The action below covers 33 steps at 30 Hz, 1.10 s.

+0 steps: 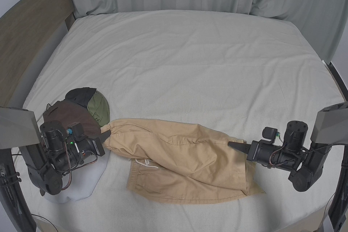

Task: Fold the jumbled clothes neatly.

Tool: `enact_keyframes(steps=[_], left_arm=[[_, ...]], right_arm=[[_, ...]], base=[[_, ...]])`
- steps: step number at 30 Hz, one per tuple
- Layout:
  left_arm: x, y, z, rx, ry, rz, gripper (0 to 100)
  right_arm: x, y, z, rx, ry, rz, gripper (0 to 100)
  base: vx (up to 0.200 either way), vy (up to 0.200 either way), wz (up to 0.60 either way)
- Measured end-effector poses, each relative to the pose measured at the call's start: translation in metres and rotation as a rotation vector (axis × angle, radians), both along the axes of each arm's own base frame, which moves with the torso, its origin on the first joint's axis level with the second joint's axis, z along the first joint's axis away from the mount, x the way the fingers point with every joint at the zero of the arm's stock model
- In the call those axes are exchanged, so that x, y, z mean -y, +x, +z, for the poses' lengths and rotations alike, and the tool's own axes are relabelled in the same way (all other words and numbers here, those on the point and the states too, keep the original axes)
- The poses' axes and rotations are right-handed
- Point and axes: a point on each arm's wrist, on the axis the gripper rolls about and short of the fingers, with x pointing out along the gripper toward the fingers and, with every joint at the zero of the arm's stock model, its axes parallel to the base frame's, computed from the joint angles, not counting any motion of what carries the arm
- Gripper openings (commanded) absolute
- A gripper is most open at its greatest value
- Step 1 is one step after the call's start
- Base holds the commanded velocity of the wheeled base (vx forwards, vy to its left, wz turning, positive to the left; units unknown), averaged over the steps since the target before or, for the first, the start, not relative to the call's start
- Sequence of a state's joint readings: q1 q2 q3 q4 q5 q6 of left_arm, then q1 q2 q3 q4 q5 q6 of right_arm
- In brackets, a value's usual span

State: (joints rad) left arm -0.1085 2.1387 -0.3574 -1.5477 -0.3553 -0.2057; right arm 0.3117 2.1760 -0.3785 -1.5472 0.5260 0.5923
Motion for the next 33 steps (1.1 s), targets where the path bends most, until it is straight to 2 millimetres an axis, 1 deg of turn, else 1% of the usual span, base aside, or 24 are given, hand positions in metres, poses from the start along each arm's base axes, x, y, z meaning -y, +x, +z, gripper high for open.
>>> enact_keyframes(steps=[9, 15, 21, 33], left_arm=[[0.003, -0.006, 0.026, 0.086, -0.033, -0.118, 0], [0.003, -0.010, 0.044, 0.130, -0.071, -0.126, 0], [0.002, -0.015, 0.058, 0.164, -0.099, -0.125, 0], [-0.003, -0.017, 0.070, 0.206, -0.104, -0.143, 0]], right_arm=[[0.000, -0.006, 0.027, 0.085, 0.027, 0.006, 0], [0.001, -0.009, 0.044, 0.138, 0.044, 0.006, 0], [0.002, -0.011, 0.053, 0.169, 0.054, 0.004, 0], [0.002, -0.014, 0.063, 0.200, 0.069, 0.007, 0]], base=[[0.000, 0.000, 0.00], [0.000, 0.000, 0.00], [0.000, 0.000, 0.00], [0.000, 0.000, 0.00]])
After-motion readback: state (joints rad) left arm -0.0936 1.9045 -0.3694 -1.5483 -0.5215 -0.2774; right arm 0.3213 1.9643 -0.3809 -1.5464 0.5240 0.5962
